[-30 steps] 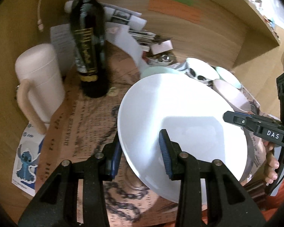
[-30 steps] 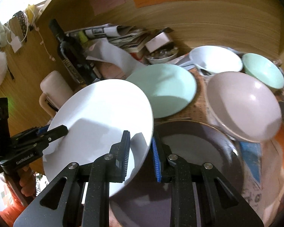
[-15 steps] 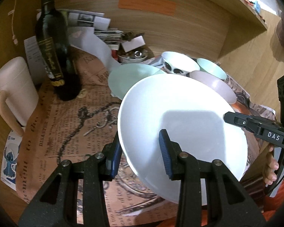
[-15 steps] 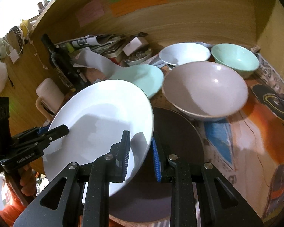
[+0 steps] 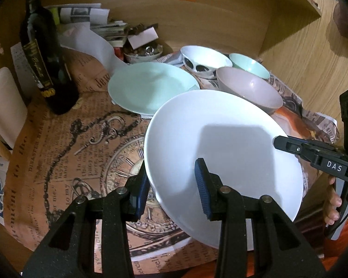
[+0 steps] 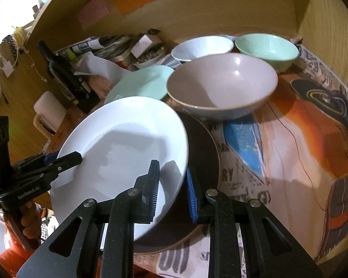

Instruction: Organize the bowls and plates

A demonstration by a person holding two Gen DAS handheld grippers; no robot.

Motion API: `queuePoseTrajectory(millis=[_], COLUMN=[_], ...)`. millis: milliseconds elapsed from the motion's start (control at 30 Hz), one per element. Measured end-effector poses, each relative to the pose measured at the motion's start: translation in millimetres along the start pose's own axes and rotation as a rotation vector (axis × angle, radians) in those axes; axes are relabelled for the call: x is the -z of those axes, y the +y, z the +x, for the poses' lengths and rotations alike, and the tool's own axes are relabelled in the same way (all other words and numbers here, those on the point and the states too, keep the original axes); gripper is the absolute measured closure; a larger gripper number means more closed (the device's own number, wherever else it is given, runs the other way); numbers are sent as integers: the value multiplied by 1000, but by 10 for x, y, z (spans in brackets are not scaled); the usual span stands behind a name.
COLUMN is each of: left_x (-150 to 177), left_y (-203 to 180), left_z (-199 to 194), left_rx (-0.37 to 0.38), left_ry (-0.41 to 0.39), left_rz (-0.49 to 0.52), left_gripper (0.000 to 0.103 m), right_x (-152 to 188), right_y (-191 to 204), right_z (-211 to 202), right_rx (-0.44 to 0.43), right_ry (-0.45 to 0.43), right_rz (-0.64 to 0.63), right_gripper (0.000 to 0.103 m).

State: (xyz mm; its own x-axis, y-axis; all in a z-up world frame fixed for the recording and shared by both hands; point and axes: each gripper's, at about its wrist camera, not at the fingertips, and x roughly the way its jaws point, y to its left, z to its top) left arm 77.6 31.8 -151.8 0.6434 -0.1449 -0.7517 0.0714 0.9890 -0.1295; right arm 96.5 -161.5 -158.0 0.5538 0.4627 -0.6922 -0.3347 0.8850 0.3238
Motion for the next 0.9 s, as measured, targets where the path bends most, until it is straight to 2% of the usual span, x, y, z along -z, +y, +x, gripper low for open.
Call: queuePoseTrajectory(millis=[500, 900], left_x=[15, -14], left_y=[-39, -113], left_z=[254, 307], left_rx=[4, -42], left_ry=[59, 43], left_rz=[21, 87], left_gripper=[64, 65], right_x=[56, 56], right_y=[-78, -110], right_z=[50, -4], right_rx=[22, 28], right_ry=[33, 22], right_rz=[26, 44], right_gripper=[83, 83])
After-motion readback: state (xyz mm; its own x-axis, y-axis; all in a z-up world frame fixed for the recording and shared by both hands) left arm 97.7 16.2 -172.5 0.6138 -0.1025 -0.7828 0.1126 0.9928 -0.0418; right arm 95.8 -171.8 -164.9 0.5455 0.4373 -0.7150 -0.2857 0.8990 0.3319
